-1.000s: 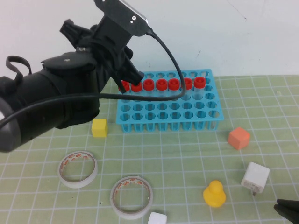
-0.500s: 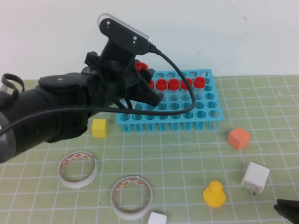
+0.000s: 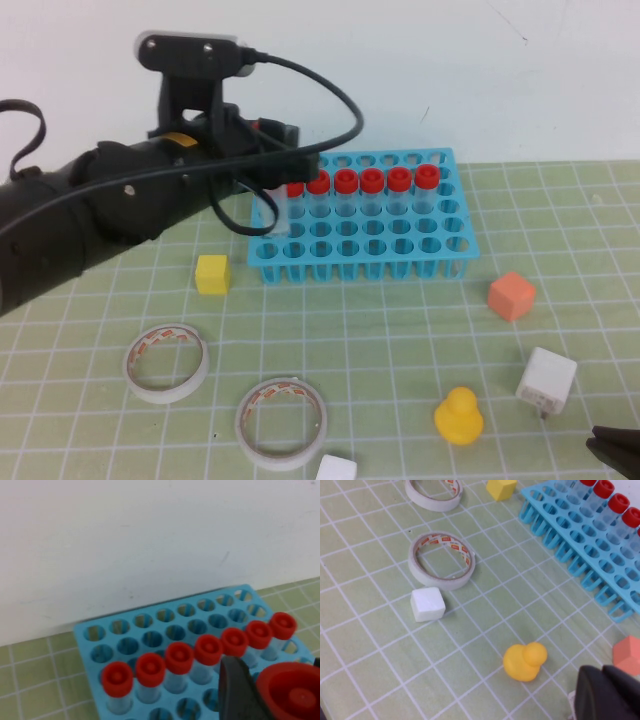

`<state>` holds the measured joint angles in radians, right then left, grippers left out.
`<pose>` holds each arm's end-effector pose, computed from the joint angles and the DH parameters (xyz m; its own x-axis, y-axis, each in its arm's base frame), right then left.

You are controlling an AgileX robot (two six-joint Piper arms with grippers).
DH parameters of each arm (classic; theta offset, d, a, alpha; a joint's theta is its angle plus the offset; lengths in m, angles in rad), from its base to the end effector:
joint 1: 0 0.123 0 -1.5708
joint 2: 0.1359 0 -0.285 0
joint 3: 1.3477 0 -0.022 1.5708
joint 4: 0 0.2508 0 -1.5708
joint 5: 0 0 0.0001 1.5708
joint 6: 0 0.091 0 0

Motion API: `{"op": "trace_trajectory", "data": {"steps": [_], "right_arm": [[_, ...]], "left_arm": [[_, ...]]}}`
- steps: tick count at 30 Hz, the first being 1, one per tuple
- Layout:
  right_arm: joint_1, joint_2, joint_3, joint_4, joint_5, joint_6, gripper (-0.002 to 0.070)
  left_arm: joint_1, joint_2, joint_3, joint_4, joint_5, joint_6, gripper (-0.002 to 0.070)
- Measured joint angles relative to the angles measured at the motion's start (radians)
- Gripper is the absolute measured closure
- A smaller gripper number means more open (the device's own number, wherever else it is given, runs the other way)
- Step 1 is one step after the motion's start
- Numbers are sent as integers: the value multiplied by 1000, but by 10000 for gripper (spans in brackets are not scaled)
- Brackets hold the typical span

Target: Place the test tubes

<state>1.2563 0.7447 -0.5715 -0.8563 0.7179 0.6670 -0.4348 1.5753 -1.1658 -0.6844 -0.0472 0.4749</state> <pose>0.0849 0.1145 0.2981 -0.1424 -0.5724 -0.8075 -0.7065 0.6301 -0.3221 0.3385 -0.1543 0.3209 -0.3320 -0.0744 -0.9403 0.3335 0.9233 -0.1908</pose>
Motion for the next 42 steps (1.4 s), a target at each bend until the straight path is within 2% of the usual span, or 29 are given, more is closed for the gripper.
{"op": "trace_trajectory", "data": {"steps": [6,11,14,19,42], "right_arm": [[0,0,0,0,0,0,678],[0,0,0,0,0,0,678],[0,0,0,0,0,0,678],[0,0,0,0,-2,0,678],[0,0,0,0,-2,0,678]], "left_arm": [[38,0,6,49,-16,-17,423],[42,2,8,335,-74,-250,423],[42,9,8,416,-123,-332,423],[42,37,29,424,-267,-362,423],[42,342,35,498,-689,-376,424]]}}
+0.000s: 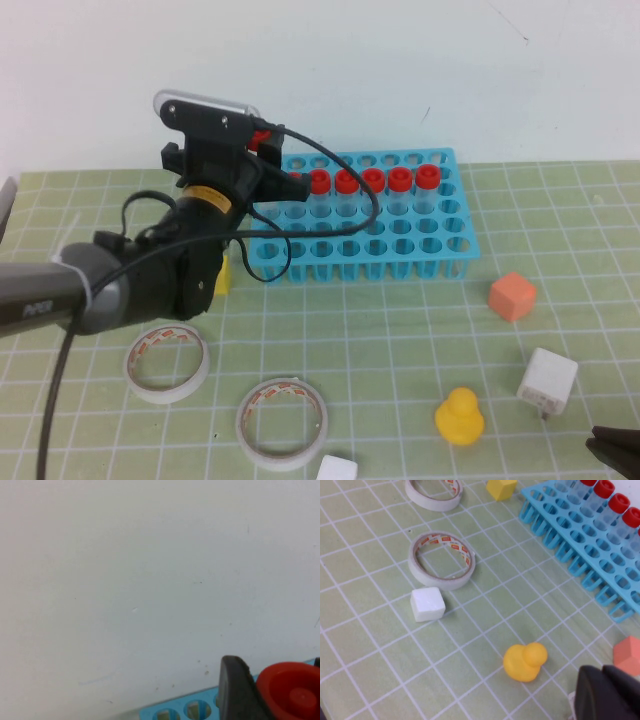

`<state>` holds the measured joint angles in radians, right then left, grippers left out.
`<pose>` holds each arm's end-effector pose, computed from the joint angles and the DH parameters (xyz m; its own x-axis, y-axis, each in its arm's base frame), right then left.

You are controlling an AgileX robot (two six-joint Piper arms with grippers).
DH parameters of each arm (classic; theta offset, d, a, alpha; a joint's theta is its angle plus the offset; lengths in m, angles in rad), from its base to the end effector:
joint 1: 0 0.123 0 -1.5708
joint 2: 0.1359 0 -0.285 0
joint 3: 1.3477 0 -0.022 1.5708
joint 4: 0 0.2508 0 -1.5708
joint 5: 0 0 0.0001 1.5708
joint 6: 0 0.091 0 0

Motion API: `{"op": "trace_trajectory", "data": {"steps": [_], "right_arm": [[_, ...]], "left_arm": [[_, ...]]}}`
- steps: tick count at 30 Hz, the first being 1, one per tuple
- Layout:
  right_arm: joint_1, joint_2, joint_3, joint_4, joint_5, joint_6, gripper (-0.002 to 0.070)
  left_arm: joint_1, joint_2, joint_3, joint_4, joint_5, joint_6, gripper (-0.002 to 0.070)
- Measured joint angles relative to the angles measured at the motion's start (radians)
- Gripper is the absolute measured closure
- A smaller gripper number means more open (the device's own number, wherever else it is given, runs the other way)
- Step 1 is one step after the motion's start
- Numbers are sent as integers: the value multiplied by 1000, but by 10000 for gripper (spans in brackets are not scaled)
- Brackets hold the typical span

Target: Place the test tubes

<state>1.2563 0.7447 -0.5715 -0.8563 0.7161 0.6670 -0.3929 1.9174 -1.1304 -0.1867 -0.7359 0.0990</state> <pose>0.0848 0.1147 0.2982 -0.1414 -0.5717 -0.8082 -0.7073 0.6296 -0.3216 0.4002 -0.1536 0.2331 0.0147 -0.0491 -0.9987 0.2656 0.9631 -0.0435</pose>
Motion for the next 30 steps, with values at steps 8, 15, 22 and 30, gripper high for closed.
{"op": "trace_trajectory", "data": {"steps": [8,15,22,30], "right_arm": [[0,0,0,0,0,0,678],[0,0,0,0,0,0,678],[0,0,0,0,0,0,678],[0,0,0,0,0,0,678]], "left_arm": [[0,87,0,0,-65,0,424],[0,163,0,0,-144,0,424],[0,172,-2,-2,-173,0,424],[0,175,-19,-16,-184,0,424]]}}
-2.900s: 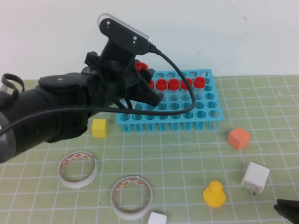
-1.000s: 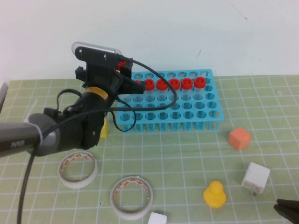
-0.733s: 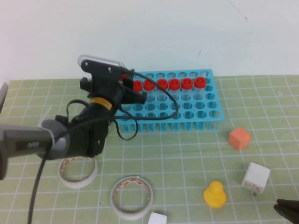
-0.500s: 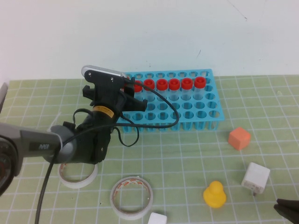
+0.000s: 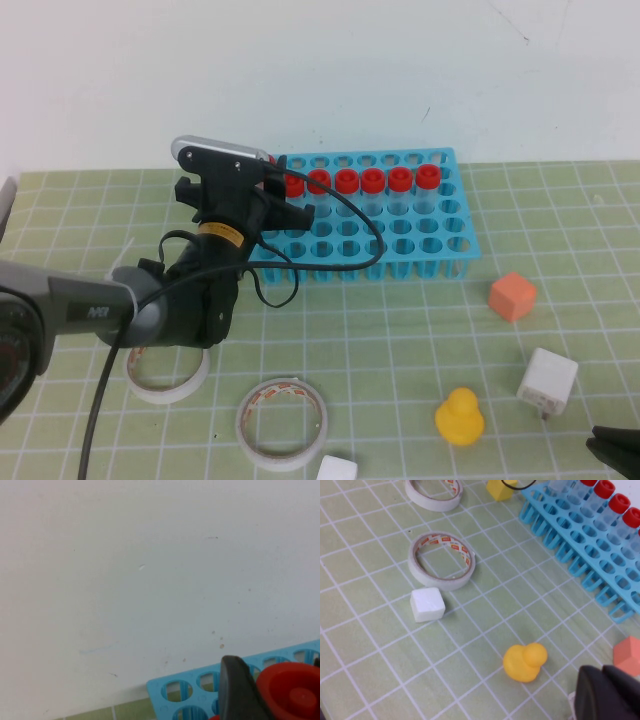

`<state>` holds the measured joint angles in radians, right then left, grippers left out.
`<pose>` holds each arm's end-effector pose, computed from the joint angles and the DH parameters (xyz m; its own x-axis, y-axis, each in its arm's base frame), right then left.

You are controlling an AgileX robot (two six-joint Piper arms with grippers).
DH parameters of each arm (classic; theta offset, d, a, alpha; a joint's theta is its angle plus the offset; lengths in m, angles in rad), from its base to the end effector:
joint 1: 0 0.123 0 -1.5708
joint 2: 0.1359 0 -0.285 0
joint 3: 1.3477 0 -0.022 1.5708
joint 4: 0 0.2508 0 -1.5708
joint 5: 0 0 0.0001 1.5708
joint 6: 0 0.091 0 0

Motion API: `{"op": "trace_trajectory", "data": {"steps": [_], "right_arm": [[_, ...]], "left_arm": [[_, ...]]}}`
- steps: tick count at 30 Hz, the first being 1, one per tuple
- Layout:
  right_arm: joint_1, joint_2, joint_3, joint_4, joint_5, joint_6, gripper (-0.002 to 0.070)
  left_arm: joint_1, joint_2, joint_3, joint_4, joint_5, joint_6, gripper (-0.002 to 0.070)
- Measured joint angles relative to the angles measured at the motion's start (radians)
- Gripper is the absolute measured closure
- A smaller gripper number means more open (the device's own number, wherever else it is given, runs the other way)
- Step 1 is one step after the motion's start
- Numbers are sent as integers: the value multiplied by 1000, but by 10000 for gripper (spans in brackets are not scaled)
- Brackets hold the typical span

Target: Place the test tubes

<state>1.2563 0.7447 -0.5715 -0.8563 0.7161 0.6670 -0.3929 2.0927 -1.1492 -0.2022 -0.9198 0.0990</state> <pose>0.0848 0.1147 0.2982 -0.1414 -0.5717 -0.8082 -0.7073 0.6296 -0.3216 0.4166 -0.1569 0.1782 0.0438 -0.0444 -0.9981 0.2317 0.9722 -0.0331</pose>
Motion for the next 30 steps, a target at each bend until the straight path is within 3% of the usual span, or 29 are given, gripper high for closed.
{"op": "trace_trajectory", "data": {"steps": [30], "right_arm": [[0,0,0,0,0,0,678]], "left_arm": [[0,37,-7,-10,-25,20,424]]}}
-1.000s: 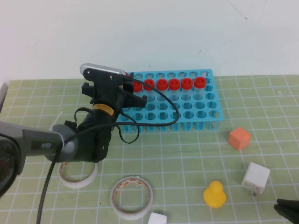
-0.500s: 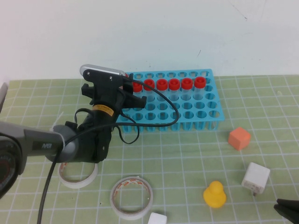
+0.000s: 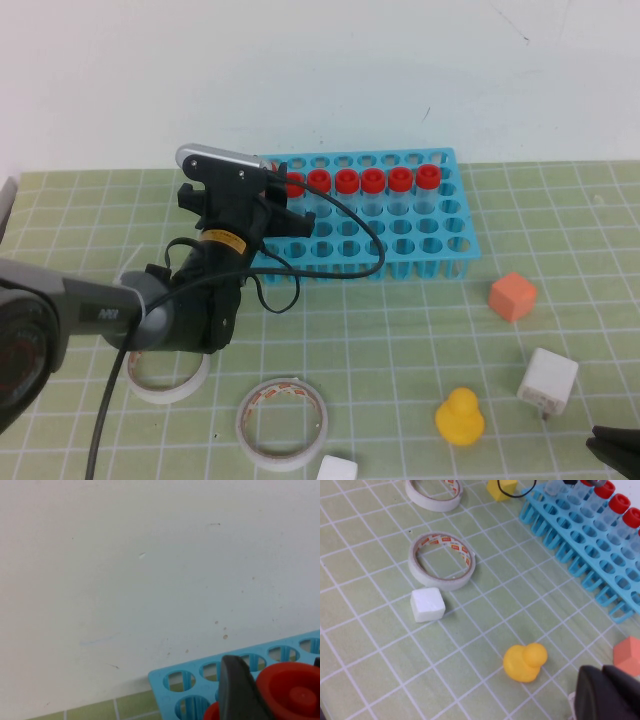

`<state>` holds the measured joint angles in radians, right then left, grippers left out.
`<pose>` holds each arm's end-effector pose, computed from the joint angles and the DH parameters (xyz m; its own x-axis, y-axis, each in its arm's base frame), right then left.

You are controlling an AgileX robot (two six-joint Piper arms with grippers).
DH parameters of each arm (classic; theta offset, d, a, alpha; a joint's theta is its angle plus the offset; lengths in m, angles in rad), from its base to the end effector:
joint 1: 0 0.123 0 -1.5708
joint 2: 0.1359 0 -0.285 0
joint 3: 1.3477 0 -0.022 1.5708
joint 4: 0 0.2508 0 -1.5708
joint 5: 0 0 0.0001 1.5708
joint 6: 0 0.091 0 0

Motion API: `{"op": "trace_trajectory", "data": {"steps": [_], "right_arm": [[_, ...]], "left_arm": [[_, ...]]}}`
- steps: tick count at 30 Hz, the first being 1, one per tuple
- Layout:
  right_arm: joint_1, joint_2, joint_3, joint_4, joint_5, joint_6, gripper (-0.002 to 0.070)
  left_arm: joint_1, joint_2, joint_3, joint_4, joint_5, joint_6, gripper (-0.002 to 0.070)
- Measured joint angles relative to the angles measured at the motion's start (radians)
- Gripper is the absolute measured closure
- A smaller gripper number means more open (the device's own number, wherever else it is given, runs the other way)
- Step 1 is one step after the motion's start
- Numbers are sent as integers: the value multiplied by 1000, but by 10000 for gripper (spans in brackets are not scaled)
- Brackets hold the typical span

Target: Place the test tubes

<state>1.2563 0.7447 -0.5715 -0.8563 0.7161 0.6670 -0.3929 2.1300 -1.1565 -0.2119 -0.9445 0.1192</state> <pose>0.0848 0.1147 0.2982 -0.1414 -0.5717 -0.8082 -0.7073 0.6296 -0.3216 0.4195 -0.1571 0.1656 0.0424 -0.0242 -0.9988 0.2203 0.9753 -0.0143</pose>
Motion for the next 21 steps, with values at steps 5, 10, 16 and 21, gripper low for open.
{"op": "trace_trajectory", "data": {"steps": [5,10,16,21], "right_arm": [[0,0,0,0,0,0,678],[0,0,0,0,0,0,678],[0,0,0,0,0,0,678],[0,0,0,0,0,0,678]], "left_arm": [[0,0,0,0,-2,0,424],[0,4,0,0,41,-10,424],[0,8,0,0,55,-16,381],[0,4,0,0,83,-16,191]]}}
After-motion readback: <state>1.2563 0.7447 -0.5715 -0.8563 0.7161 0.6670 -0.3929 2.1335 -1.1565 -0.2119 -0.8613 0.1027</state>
